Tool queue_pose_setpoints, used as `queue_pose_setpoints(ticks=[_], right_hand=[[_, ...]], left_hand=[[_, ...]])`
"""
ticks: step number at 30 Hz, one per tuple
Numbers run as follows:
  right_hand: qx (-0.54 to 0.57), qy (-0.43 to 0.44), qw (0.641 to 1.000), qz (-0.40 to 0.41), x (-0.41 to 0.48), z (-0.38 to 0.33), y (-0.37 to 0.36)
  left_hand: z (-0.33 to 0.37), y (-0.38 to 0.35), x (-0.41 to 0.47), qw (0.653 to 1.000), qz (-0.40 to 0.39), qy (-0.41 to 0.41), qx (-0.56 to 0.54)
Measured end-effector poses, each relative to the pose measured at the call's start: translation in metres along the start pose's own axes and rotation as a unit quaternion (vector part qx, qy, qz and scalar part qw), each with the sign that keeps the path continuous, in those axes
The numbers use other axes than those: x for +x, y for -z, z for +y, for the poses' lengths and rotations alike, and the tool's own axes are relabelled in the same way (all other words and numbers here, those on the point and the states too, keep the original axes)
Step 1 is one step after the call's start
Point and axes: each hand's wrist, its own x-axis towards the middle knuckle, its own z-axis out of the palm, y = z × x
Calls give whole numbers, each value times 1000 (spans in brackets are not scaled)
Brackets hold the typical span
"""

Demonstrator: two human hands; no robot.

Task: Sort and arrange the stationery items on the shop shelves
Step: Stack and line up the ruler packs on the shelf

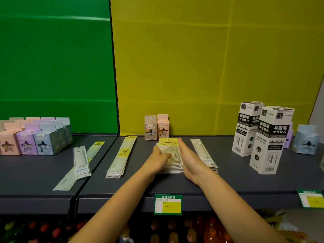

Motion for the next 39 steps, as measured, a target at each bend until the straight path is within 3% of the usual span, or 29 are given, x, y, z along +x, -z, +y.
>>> queue_pose_setpoints(ticks=[8,15,22,27,35,39], right_hand=[[-52,-15,998,44,15,-17,5],[-97,-27,992,75,22,-28,-6],[9,-16,998,60,-22,-33,-8],[2,-1,999,45,-35,-27,-11],[-104,15,994,7,-27,-13,-9],[-293,168,939,68,-24,-28,-14]], left_hand=[[10,14,26,999,13,43,-29],[3,8,64,999,1,20,-39],[1,17,40,986,-20,55,-153],[-2,10,10,989,-25,29,-140],[7,15,-15,994,-43,-9,-97],[11,49,-42,991,57,-118,0]])
